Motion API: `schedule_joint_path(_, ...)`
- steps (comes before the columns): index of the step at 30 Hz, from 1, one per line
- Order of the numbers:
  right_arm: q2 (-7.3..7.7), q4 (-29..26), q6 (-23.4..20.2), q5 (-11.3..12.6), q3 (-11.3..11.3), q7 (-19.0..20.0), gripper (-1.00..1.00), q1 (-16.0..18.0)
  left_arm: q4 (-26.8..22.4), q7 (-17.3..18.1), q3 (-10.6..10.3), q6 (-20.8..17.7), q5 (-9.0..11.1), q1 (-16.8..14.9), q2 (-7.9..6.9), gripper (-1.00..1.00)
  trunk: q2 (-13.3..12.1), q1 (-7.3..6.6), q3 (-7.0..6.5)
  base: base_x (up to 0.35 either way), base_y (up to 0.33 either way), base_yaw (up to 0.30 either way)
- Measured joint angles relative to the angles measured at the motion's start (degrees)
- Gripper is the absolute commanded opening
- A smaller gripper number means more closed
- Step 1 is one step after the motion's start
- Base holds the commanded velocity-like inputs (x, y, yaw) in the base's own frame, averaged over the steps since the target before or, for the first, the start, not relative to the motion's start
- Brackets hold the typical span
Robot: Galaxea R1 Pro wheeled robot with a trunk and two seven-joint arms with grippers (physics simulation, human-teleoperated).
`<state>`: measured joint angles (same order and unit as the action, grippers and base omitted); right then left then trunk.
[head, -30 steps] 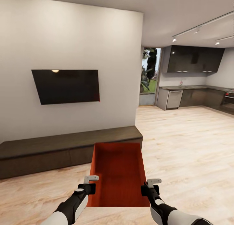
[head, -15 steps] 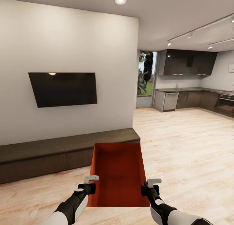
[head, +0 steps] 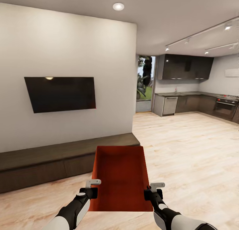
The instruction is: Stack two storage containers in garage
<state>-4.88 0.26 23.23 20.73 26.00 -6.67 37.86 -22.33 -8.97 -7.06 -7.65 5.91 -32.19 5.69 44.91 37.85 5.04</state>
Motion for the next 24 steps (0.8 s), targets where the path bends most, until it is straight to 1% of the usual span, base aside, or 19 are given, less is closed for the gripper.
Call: schedule_joint_path(24,0.01,0.0,0.0,0.0,0.0,0.0,-1.0,0.0,0.0,0.0,0.0,0.0,-0.1,0.0,0.03,-1.0,0.0,0.0,-2.18,0.0,0.0,-0.122)
